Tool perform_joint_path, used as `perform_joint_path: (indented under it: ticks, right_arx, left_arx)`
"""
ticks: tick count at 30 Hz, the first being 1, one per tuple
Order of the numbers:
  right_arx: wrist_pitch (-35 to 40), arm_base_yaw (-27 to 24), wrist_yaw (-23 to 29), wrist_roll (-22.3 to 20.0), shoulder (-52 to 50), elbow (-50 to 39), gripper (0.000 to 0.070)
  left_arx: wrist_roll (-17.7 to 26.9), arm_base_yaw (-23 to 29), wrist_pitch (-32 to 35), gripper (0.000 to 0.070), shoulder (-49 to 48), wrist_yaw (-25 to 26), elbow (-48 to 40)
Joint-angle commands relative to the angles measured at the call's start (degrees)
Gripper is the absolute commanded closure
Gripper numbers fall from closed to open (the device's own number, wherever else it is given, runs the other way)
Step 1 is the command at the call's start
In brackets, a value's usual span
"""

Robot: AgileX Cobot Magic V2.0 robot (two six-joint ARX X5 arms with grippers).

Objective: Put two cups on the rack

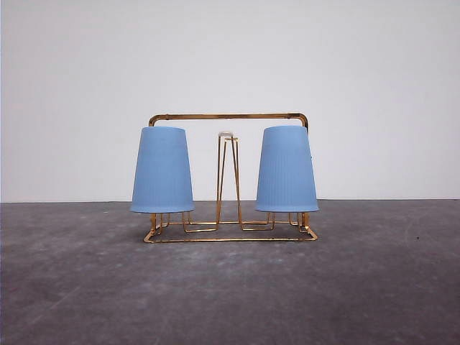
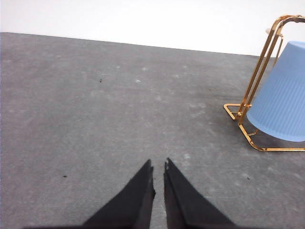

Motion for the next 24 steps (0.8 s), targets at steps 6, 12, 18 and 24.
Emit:
perform_joint_path:
  ticks: [6,12,18,24]
  right_arx:
    - [0.55,-0.09,0.04,-0.25,0.07,-0.2,0.0683]
    - [0.55,-0.09,0.04,-0.25,0.07,-0.2,0.0683]
    - [0.55,-0.09,0.04,-0.25,0.07,-0.2,0.0683]
    - [0.55,-0.09,0.06,-0.25,0.07,-0.2,0.0683]
  left_arx:
    - [-0.03,-0.02,-0.37,0.0678,-0.07,-0.13,-0.85]
    - [-0.03,-0.02,-0.37,0.0678,-0.07,-0.13,-0.85]
    - [-0.03,-0.02,-0.37,0.0678,-0.07,-0.13,-0.85]
    - [-0.03,-0.02,-0.37,0.0678,-0.07,-0.13,-0.85]
